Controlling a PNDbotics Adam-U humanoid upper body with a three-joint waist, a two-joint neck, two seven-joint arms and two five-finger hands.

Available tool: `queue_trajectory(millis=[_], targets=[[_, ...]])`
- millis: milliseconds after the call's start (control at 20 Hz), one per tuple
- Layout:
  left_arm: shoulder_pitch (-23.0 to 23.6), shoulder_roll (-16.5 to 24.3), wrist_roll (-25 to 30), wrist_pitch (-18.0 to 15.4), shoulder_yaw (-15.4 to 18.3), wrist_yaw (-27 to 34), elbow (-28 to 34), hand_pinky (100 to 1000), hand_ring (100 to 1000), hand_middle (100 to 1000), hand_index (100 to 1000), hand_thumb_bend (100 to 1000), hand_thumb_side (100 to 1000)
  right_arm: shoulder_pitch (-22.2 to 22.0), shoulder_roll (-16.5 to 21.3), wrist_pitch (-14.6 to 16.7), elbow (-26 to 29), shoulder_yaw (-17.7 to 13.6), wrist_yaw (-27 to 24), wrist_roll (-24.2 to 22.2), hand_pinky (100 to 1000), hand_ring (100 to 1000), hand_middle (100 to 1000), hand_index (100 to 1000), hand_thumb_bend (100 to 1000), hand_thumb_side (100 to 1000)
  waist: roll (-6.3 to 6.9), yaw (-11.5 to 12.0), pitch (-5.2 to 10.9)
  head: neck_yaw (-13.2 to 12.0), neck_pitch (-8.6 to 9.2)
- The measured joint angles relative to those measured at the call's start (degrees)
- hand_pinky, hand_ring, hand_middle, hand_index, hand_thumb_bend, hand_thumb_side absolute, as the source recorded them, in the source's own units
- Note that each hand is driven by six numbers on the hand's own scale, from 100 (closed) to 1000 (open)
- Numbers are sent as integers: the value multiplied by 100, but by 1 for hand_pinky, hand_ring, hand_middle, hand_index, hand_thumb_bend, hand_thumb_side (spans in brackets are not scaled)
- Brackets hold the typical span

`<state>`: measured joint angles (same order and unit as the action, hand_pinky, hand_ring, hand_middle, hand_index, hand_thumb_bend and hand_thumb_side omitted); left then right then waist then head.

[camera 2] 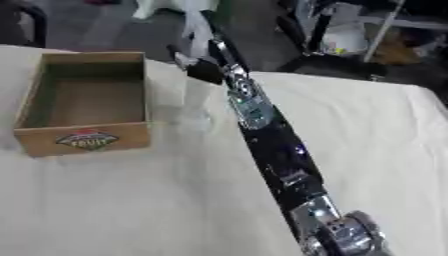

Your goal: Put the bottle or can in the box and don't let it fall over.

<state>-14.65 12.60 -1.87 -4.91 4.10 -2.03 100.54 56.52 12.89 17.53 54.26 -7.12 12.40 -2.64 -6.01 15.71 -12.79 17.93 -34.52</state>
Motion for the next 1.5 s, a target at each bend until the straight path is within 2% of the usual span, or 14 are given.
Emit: queue_trajectory(millis=[200, 400, 600, 900, 1100, 1250, 1400, 1500], targets=[[22, 2, -23, -13, 10, 59, 57, 635, 956, 849, 835, 362, 750, 32, -27, -31, 0, -3, -114, -20, 705, 834, 829, 1000, 306, 299, 19, 324, 2, 172, -6], [-1, 0, -6, -12, 1, 70, 85, 635, 956, 849, 835, 364, 752, 10, -66, -49, -3, 9, -114, -51, 717, 876, 870, 1000, 371, 378, 7, 443, 1, 315, -7], [-2, -5, 12, -4, 0, 69, 85, 635, 957, 849, 835, 365, 752, 17, -66, -48, -3, 6, -112, -49, 720, 886, 880, 1000, 373, 384, -34, 486, 1, 387, 12], [-1, -10, 21, 3, -1, 56, 83, 634, 957, 849, 835, 366, 751, 81, -49, -33, -3, 6, -142, -49, 710, 855, 843, 997, 293, 325, -74, 546, 13, 445, 67], [-1, -11, 20, 3, -1, 56, 81, 634, 957, 849, 835, 367, 751, 95, -33, -40, -5, 6, -147, -58, 691, 818, 804, 941, 193, 253, -84, 554, 36, 478, 92], [0, -11, 19, 4, -1, 56, 80, 633, 957, 848, 835, 368, 750, 95, 5, -62, -36, -3, -101, -25, 630, 745, 735, 867, 100, 189, -85, 567, 60, 507, 94], [5, -12, 16, 7, 0, 56, 66, 633, 957, 848, 835, 368, 750, 95, 47, -89, -51, -25, -46, 80, 564, 669, 647, 794, 100, 110, -93, 584, 89, 529, 96], [8, -13, 12, 12, 0, 56, 47, 633, 957, 848, 835, 368, 750, 96, 78, -99, -59, -27, -24, 172, 522, 612, 583, 737, 100, 100, -96, 584, 98, 539, 108]])
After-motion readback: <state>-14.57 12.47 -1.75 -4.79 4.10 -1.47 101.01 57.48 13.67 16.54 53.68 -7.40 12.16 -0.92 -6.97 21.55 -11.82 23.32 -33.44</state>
